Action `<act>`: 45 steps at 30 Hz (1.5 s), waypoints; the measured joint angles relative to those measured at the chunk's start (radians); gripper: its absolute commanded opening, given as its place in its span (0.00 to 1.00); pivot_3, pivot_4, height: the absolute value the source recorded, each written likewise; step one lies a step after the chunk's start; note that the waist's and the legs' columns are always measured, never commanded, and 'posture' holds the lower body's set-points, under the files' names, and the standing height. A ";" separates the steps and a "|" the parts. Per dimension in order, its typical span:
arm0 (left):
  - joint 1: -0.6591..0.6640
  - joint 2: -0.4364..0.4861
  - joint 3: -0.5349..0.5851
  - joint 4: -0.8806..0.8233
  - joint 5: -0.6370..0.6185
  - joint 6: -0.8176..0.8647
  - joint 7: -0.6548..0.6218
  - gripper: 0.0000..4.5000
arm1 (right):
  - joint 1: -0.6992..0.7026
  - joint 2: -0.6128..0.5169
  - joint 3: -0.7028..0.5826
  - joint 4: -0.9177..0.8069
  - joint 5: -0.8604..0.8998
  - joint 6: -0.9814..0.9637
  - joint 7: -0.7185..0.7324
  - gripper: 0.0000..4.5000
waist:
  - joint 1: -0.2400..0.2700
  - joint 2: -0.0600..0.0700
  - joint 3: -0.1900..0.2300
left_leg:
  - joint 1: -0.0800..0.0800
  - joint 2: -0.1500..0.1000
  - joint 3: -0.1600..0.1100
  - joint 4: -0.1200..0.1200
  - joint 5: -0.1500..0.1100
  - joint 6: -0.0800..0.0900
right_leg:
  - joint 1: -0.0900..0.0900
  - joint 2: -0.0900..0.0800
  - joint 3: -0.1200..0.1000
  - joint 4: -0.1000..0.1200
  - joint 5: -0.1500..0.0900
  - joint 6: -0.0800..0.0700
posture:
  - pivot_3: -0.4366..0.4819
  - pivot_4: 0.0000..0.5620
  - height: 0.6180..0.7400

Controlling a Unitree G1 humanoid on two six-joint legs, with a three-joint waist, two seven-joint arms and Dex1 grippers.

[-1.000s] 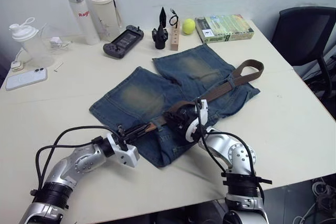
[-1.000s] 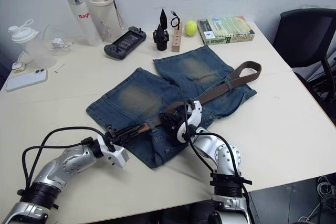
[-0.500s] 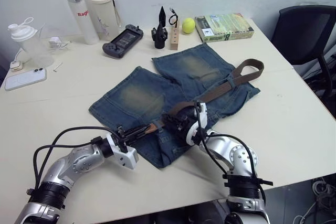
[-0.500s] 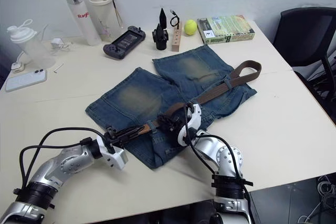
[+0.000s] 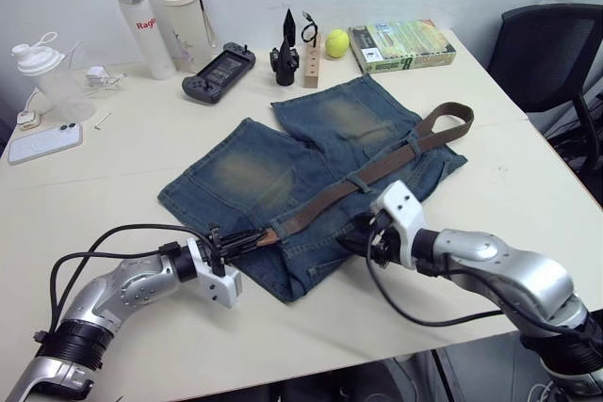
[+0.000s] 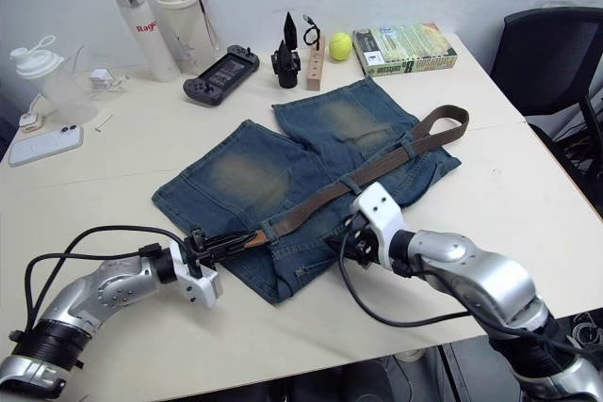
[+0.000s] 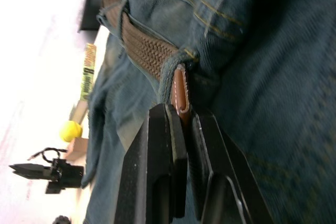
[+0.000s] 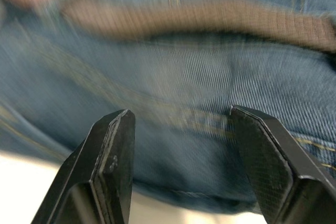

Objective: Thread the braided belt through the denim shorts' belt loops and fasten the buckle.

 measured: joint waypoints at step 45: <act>-0.164 0.684 -0.220 0.865 0.603 -0.405 0.691 0.69 | -0.015 0.258 -0.080 0.016 -0.180 0.219 0.078 0.69 | 0.020 -0.029 -0.001 | 0.010 0.008 0.007 -0.001 -0.008 -0.002 | 0.001 0.001 -0.005 0.006 -0.004 -0.014 | 0.48 0.27 0.87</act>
